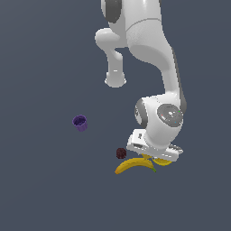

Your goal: Pick up a designated object from a clutter of objects.

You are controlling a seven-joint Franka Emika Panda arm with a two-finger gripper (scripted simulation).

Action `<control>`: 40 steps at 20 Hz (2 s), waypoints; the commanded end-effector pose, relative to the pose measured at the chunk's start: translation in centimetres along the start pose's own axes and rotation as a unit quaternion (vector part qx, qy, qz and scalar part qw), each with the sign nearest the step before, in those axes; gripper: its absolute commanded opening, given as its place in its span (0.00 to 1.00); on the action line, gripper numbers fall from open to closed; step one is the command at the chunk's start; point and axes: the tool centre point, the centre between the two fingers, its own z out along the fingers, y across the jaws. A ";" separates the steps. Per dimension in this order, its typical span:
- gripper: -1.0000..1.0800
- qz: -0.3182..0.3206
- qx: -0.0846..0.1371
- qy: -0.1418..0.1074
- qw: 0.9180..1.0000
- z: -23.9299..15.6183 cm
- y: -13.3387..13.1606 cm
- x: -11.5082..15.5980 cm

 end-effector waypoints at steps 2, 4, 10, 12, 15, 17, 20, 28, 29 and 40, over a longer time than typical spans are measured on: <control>0.00 -0.004 -0.007 -0.017 1.000 2.0 0.0 -1.4; 0.00 -0.004 -0.007 -0.017 1.000 2.0 0.0 -1.4; 0.00 0.000 0.000 0.000 1.000 -0.3 0.3 -0.1; 0.00 0.000 0.000 0.000 1.000 -0.6 0.6 -0.2; 0.00 0.000 0.000 0.000 1.000 -1.3 1.4 -0.4; 0.00 0.000 0.000 -0.001 1.000 -1.9 2.1 -0.7; 0.00 0.000 -0.001 -0.001 1.000 -3.0 3.4 -1.1; 0.00 -0.001 -0.002 -0.004 1.000 -7.7 8.7 -2.9; 0.00 -0.001 -0.002 -0.005 1.000 -8.4 9.5 -3.2; 0.00 -0.002 -0.002 -0.010 1.000 -16.6 18.5 -6.1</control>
